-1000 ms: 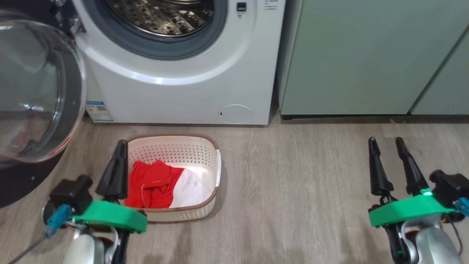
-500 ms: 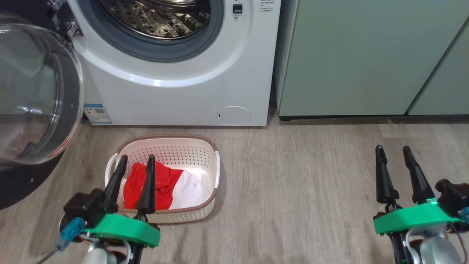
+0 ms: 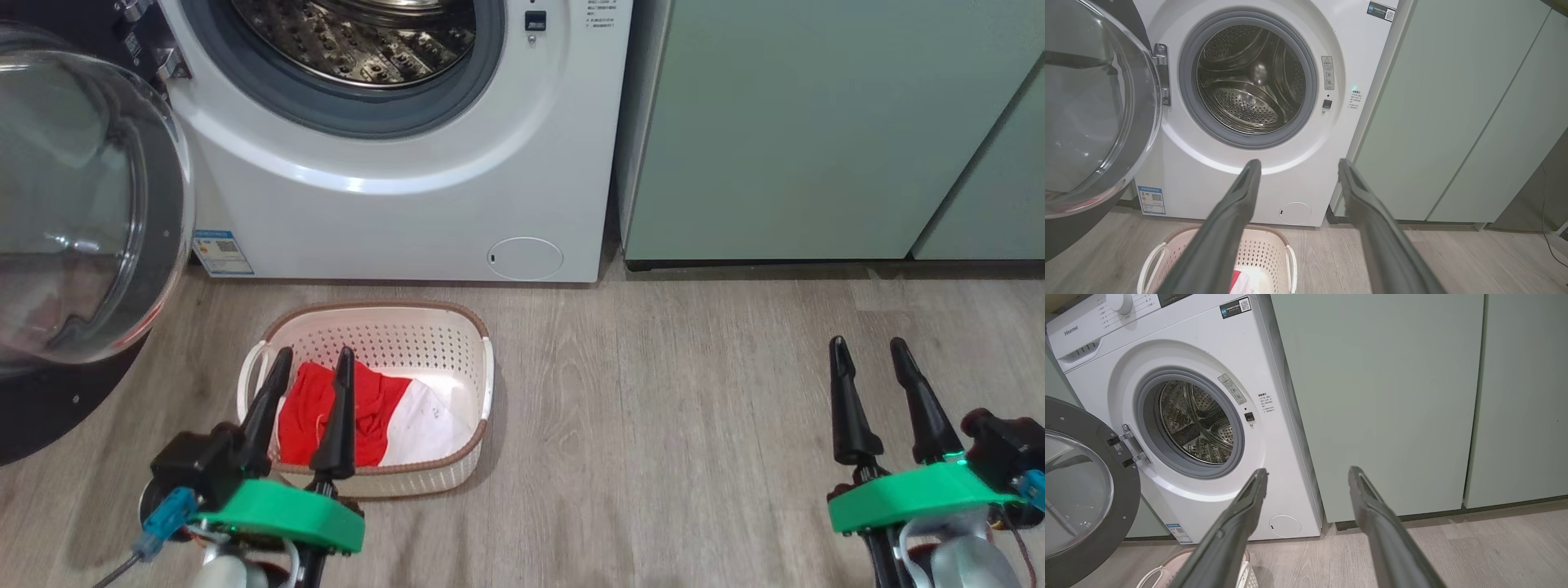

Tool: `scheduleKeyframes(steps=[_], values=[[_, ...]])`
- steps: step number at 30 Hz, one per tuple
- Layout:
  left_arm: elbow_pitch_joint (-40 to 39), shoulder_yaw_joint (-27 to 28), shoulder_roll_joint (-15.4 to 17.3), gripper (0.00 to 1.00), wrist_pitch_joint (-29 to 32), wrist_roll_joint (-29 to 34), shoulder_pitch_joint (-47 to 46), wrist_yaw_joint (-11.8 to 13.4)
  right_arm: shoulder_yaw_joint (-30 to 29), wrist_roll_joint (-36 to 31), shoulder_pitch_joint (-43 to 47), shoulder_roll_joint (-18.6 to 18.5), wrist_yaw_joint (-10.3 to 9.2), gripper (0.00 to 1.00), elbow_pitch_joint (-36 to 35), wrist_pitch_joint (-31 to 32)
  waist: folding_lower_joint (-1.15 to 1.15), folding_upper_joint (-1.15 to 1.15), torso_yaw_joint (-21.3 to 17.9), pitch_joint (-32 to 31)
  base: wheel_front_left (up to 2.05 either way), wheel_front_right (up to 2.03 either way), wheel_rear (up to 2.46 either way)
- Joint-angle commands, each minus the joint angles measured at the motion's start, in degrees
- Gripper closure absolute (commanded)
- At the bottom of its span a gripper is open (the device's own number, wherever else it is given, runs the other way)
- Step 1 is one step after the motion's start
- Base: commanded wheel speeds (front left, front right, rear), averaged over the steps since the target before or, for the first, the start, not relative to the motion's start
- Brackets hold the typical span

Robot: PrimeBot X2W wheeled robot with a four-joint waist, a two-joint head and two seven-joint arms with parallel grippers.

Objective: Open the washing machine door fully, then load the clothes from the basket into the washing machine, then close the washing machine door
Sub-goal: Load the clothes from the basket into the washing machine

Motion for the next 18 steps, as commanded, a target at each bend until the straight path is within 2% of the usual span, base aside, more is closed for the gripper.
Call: scheduleKeyframes(steps=[1,18], values=[[-1.8,1.6,0.5,0.00,-0.3,0.4,-0.9,-0.3,1.4,-0.6,-1.5,-0.2,0.01,0.00,-1.7,-0.5,0.00,0.00,0.0,0.0,0.00,0.00,0.00],[-1.4,1.6,0.5,0.00,-0.3,0.2,-0.7,0.3,1.9,0.3,-1.7,-0.2,0.01,0.00,-0.5,-0.5,0.00,0.00,0.0,-0.7,0.00,0.00,0.00]])
